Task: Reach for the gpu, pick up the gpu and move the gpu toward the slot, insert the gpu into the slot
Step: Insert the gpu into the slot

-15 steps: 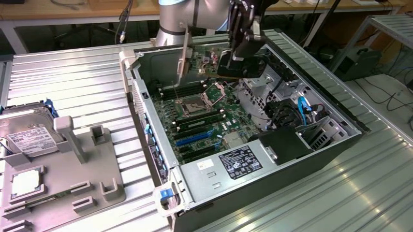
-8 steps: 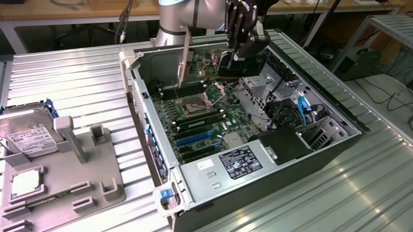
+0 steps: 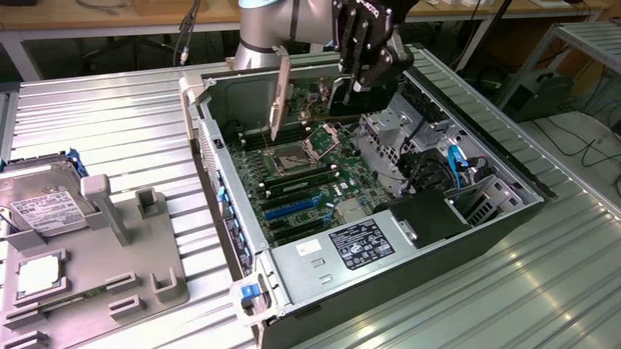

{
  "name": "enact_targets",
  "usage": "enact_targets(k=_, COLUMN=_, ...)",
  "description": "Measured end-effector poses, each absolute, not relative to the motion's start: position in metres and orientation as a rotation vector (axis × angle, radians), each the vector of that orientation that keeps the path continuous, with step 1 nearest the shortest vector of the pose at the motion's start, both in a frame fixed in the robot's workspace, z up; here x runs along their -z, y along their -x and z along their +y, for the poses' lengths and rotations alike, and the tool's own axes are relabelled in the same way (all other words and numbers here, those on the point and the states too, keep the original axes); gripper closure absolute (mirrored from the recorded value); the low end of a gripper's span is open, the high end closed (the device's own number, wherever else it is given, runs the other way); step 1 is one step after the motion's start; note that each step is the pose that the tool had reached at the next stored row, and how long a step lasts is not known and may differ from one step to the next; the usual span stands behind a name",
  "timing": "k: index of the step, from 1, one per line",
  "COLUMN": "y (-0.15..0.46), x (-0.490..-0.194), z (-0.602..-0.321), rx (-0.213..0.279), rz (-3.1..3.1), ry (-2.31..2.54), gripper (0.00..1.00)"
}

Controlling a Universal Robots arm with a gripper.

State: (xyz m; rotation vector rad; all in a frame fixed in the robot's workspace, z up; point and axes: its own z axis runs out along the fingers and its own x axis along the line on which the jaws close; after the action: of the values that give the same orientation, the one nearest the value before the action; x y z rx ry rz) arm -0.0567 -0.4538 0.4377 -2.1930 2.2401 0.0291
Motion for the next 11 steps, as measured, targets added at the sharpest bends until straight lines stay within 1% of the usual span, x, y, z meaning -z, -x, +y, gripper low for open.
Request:
enact_targets(k=6, y=0.0567, x=-0.4372, z=-0.4539, rx=-0.028, rz=2.223, ry=2.210, gripper=0.73)
enact_targets(k=11, y=0.0567, x=-0.4332, z=-0.4539, rx=-0.009, rz=2.214, ry=2.201, gripper=0.73)
